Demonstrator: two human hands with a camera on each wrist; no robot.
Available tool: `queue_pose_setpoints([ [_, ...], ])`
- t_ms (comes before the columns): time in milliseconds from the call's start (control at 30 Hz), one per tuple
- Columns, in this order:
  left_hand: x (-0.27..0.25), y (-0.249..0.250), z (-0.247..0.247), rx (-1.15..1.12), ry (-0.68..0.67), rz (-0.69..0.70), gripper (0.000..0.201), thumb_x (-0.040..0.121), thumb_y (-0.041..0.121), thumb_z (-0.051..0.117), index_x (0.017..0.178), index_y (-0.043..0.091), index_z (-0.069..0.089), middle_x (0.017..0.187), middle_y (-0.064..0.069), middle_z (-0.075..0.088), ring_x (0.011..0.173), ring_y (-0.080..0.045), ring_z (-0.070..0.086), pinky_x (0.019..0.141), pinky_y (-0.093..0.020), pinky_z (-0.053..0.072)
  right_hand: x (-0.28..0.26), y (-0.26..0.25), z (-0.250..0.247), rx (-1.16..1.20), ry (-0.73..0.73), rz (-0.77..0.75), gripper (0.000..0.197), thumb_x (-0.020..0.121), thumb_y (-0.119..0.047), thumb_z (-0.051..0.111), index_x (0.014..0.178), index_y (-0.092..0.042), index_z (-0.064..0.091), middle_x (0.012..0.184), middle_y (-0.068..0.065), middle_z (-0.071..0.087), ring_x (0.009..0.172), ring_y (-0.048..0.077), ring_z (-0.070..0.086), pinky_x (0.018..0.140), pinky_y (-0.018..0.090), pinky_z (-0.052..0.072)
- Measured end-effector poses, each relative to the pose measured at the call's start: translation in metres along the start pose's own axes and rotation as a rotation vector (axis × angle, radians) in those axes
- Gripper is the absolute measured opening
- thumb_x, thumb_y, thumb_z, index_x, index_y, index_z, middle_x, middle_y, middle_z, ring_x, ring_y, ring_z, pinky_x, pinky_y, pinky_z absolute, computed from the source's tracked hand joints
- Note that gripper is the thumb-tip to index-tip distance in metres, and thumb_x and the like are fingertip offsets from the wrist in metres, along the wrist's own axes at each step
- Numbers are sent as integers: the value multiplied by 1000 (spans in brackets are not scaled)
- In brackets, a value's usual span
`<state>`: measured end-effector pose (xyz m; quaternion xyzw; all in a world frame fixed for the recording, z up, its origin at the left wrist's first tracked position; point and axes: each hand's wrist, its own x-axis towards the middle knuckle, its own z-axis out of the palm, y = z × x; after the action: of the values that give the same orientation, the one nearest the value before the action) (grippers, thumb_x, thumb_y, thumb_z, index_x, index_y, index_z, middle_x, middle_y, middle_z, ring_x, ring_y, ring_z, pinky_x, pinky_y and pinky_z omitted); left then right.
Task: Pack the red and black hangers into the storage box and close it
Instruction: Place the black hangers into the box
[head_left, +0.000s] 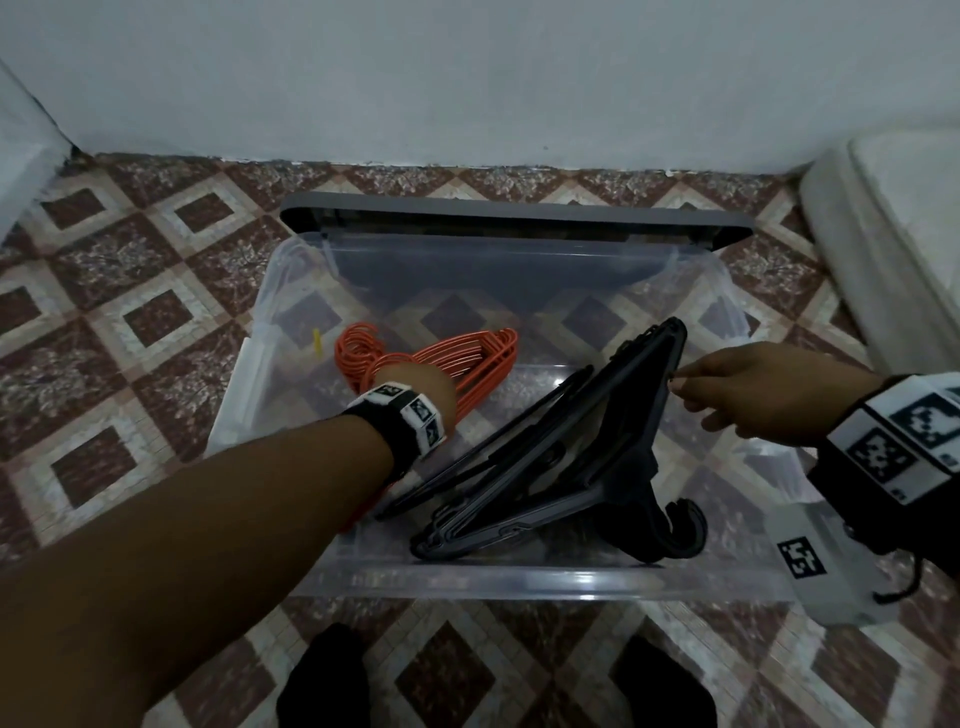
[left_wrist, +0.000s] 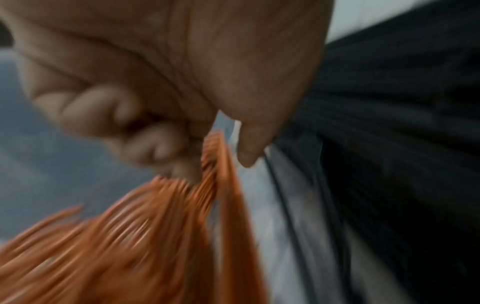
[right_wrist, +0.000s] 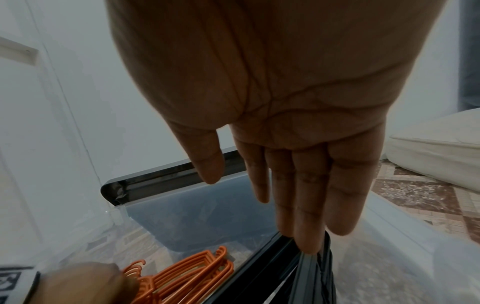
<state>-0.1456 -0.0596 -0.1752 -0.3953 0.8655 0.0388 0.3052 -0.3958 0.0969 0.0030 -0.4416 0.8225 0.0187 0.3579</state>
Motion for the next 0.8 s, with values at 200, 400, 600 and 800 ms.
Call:
queue_pose_setpoints([
  [200, 14, 40, 8, -645, -367, 37, 46, 93, 44, 51, 120, 9, 63, 113, -12, 70, 93, -25, 69, 77, -30, 56, 1, 3, -1, -31, 4, 3, 38, 99, -43, 51, 123, -18, 66, 111, 3, 70, 96, 20, 68, 95, 43, 52],
  [400, 22, 25, 29, -581, -314, -92, 78, 90, 57, 54, 150, 11, 34, 156, -12, 34, 140, -30, 37, 113, -38, 33, 6, 10, -2, -58, 3, 21, 41, 100, -44, 49, 121, -14, 67, 111, 5, 70, 99, 23, 67, 96, 43, 51],
  [600, 9, 29, 13, -729, -304, -118, 63, 92, 45, 59, 142, 9, 47, 145, -14, 50, 127, -30, 53, 95, -33, 49, 10, 12, 0, -75, 12, 19, 38, 100, -45, 49, 121, -19, 66, 115, 5, 69, 103, 22, 65, 97, 40, 50],
  [800, -31, -12, -64, -887, 100, -97, 33, 97, 37, 54, 103, 8, 69, 90, -10, 74, 72, -22, 68, 53, -21, 50, 14, 24, -3, -206, 62, 105, 48, 103, -44, 41, 126, -10, 66, 133, 8, 62, 120, 25, 56, 96, 33, 42],
])
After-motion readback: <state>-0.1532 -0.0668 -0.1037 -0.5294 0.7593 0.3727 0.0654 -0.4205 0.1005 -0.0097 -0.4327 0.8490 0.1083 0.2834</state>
